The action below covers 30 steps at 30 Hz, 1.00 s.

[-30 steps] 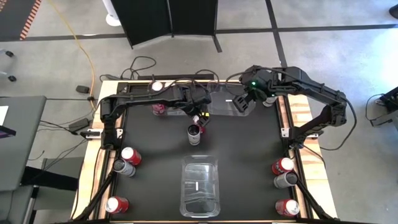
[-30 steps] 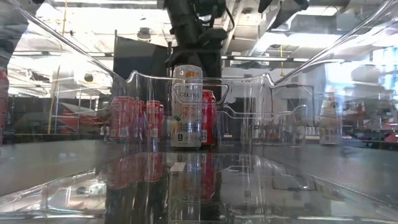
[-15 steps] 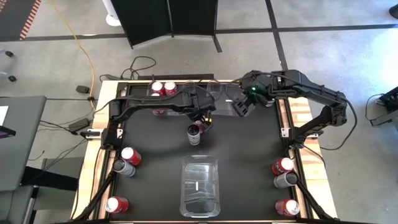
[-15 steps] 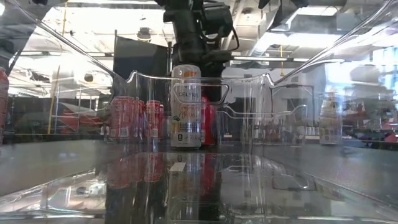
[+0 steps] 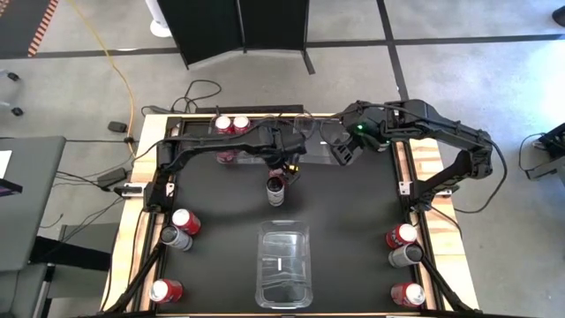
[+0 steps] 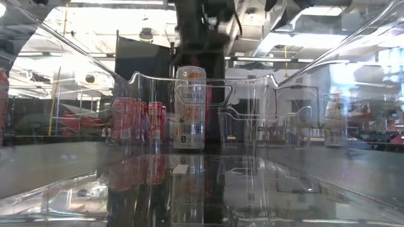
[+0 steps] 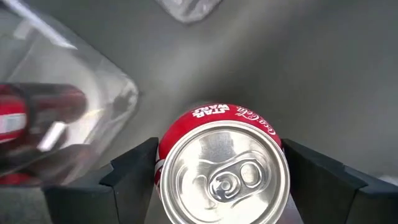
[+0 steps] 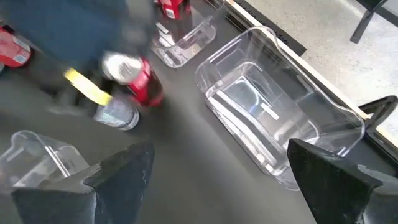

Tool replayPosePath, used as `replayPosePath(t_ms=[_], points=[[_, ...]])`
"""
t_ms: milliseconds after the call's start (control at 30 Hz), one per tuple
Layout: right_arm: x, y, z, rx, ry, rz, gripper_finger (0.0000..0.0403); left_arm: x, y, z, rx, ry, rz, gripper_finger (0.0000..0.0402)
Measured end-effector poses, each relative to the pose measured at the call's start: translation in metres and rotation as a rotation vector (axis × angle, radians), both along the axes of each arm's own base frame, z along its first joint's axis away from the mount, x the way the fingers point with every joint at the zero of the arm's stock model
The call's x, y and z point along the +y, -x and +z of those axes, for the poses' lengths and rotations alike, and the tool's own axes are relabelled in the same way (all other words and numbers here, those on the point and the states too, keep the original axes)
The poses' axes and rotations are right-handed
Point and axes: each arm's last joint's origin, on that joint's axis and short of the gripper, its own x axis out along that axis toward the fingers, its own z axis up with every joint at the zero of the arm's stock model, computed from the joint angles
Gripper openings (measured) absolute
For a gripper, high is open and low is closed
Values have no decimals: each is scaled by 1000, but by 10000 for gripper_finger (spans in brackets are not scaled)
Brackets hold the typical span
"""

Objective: Sort soda cans
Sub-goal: Put the red white soda can into the left transparent bin

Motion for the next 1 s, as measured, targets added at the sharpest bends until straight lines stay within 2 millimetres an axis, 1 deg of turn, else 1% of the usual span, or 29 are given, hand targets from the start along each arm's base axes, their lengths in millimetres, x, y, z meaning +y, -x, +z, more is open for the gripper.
replayPosePath(t_ms=[200, 267, 333, 433, 567, 733, 833, 1000], points=[[0, 1, -1, 18, 11, -9, 384, 5, 18, 67, -28, -33, -36, 296], [0, 1, -1, 17, 11, -9, 384, 9, 26, 86, -38, -74, -34, 296], [0, 1, -1, 16, 11, -9, 384, 17, 37, 99, -23, -121, -23, 296], [0, 1, -1, 16, 16, -13, 384, 37, 50, 101, 25, -157, 19, 296], [2, 3, -1, 39, 61, -53, 384, 64, 63, 94, 83, -147, 82, 296], [10, 6, -3, 76, 80, -70, 384, 88, 73, 90, 97, -171, 126, 296], [16, 9, -4, 96, 101, -82, 384, 95, 73, 80, 131, -165, 126, 296], [22, 13, -5, 134, 129, -105, 384, 94, 69, 65, 155, -143, 128, 296]])
